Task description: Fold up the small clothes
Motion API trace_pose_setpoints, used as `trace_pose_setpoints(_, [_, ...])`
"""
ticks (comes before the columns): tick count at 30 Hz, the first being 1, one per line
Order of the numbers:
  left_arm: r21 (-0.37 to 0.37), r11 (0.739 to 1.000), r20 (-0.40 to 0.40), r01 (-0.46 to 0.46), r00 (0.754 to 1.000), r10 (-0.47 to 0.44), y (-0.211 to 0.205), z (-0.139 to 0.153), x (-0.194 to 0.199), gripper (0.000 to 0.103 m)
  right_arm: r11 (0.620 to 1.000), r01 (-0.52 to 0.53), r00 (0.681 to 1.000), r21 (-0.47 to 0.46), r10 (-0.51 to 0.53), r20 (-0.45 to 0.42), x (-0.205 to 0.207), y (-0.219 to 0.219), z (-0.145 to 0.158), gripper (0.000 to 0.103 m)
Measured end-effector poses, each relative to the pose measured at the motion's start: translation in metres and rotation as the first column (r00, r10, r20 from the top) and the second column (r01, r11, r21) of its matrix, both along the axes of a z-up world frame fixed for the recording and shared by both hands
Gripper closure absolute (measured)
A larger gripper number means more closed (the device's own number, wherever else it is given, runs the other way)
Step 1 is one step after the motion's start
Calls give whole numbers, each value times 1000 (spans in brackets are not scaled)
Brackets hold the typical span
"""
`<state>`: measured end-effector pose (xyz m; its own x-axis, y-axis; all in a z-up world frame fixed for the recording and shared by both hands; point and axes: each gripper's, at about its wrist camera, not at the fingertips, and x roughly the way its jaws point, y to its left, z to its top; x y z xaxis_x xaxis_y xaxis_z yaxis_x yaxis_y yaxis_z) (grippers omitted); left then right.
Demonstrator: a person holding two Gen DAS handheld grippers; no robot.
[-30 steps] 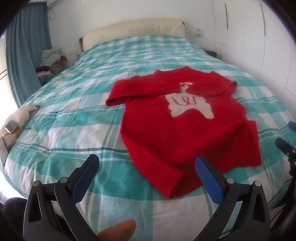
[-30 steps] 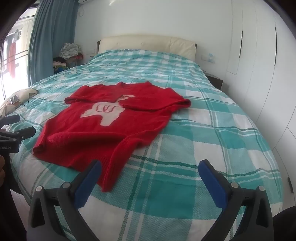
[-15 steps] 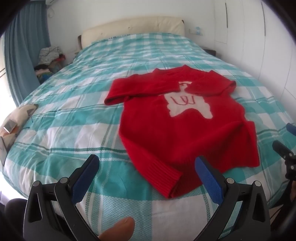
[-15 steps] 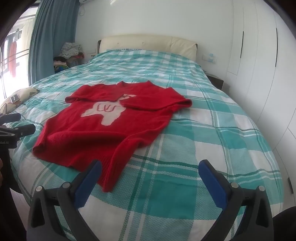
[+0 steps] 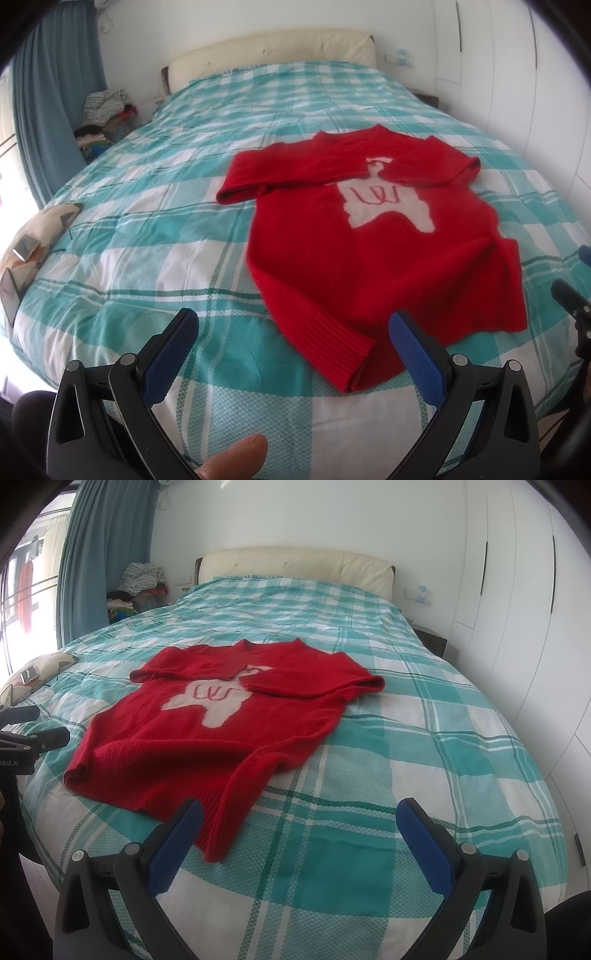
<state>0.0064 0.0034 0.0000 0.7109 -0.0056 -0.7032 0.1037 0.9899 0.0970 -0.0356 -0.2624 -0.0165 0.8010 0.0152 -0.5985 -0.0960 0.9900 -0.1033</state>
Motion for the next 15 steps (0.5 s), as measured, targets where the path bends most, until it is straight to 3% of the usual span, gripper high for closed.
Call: trace_pose_setpoints(15, [-7, 1000, -11, -7, 1000, 7, 2, 0, 1, 0, 1000, -1, 1000, -2, 1, -1, 0, 0, -1, 0])
